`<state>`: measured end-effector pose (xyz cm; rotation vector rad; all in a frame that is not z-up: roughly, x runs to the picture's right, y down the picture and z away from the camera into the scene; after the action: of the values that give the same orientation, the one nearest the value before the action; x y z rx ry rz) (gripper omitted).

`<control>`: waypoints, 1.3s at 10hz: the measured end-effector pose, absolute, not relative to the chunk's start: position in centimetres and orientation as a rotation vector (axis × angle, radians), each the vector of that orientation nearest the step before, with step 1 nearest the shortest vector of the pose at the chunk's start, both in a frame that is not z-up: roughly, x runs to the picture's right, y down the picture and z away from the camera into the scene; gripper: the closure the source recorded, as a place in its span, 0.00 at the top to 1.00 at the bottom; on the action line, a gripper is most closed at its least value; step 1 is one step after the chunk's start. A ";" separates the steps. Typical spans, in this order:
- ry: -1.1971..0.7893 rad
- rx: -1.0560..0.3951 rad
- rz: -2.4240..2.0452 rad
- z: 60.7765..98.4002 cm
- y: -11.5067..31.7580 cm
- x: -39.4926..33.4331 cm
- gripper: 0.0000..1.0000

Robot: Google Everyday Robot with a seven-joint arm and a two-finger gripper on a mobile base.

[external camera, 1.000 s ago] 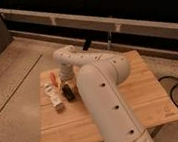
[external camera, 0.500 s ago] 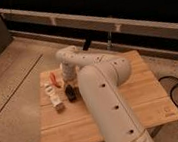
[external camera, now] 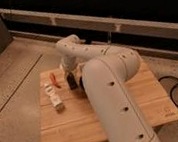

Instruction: Place the eraser in the ceramic cup

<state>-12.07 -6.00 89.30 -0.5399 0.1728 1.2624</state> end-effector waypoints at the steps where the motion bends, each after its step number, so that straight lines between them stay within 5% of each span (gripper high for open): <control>1: 0.129 -0.486 1.249 86.9 -7.7 -12.5 0.00; 3: -0.007 -0.303 1.217 80.5 -13.3 -12.4 0.00; 6: -0.083 -0.206 1.199 77.0 -16.2 -12.1 0.00; 13: -0.016 -0.106 1.155 81.5 -20.8 -7.7 0.00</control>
<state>-7.72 -20.81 81.53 -0.1060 -0.0159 1.1548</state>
